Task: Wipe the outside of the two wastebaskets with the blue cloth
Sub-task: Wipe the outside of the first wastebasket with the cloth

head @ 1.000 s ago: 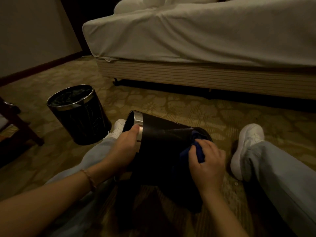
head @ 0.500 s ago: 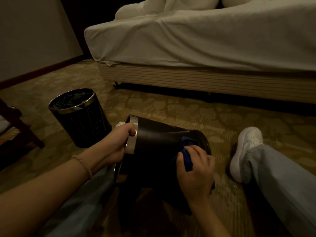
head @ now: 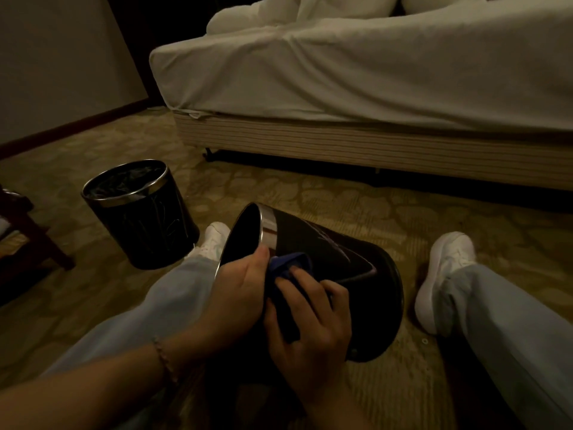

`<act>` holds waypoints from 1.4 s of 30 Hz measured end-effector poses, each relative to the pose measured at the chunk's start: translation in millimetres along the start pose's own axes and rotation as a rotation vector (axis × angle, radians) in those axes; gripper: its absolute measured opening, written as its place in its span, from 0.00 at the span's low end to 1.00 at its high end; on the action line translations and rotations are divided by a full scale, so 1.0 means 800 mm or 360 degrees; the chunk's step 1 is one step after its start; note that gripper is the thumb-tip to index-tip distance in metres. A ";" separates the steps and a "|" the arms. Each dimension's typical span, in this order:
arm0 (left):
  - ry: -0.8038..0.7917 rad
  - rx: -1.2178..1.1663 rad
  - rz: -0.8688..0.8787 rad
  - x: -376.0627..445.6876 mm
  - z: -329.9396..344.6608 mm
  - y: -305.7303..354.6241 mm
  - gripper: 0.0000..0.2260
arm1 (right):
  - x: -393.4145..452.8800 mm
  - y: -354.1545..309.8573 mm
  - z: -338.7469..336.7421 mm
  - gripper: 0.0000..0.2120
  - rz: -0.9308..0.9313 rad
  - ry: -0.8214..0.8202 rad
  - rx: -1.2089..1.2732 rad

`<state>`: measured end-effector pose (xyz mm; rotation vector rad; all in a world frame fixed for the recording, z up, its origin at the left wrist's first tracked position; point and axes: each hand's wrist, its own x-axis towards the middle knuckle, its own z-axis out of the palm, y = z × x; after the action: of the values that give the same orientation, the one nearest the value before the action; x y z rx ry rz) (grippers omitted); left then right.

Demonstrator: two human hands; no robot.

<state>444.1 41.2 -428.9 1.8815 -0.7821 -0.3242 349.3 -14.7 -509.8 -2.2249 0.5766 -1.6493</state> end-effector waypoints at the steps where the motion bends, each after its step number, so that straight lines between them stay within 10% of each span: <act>1: -0.0043 -0.0054 -0.0016 0.001 0.001 -0.003 0.20 | 0.001 0.002 0.000 0.13 -0.0002 0.0000 -0.0005; 14: -0.0016 -0.0077 -0.0197 0.001 0.002 0.042 0.12 | -0.005 0.019 0.010 0.12 -0.0015 -0.0060 -0.0069; 25: -0.0056 0.0065 -0.0132 0.009 0.006 -0.005 0.18 | -0.016 0.133 -0.025 0.17 0.0911 0.0077 -0.0191; 37: -0.0107 0.0503 0.0070 0.020 -0.015 -0.042 0.15 | 0.008 0.016 0.007 0.13 -0.0030 -0.0270 0.0026; 42: -0.0039 0.0815 0.0199 0.020 -0.033 -0.037 0.08 | 0.011 0.089 -0.012 0.12 0.0220 -0.0244 -0.0150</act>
<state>481.6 57.0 -441.7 2.2900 -1.0679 -0.0678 332.7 -81.0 -533.7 -2.2954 0.7625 -1.3969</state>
